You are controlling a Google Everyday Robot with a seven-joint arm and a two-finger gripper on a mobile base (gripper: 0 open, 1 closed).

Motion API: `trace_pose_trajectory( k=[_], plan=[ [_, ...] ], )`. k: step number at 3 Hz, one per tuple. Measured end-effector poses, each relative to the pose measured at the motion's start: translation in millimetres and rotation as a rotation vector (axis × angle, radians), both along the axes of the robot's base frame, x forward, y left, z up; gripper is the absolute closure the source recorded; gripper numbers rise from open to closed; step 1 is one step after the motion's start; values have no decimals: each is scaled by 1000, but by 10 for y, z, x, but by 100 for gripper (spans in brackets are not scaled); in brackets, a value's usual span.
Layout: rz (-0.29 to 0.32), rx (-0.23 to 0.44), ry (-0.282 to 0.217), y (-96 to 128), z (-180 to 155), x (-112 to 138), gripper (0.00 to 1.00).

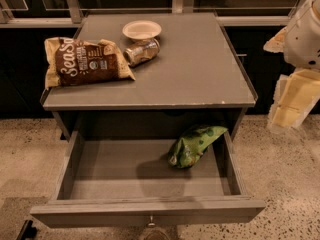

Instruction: Pick green rice chip bag from top drawer and place on counter

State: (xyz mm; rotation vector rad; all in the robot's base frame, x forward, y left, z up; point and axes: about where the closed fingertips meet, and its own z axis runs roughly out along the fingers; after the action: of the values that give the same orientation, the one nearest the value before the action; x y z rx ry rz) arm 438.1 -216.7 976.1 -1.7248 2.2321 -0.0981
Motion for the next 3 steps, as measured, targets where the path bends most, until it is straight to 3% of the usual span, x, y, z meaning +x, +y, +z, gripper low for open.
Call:
trace_pose_trajectory(
  k=[2,3],
  plan=[
    [-1,21,-22,-16,-28,-9,0],
    [9,112,-16,-98,-445,-59,0]
  ],
)
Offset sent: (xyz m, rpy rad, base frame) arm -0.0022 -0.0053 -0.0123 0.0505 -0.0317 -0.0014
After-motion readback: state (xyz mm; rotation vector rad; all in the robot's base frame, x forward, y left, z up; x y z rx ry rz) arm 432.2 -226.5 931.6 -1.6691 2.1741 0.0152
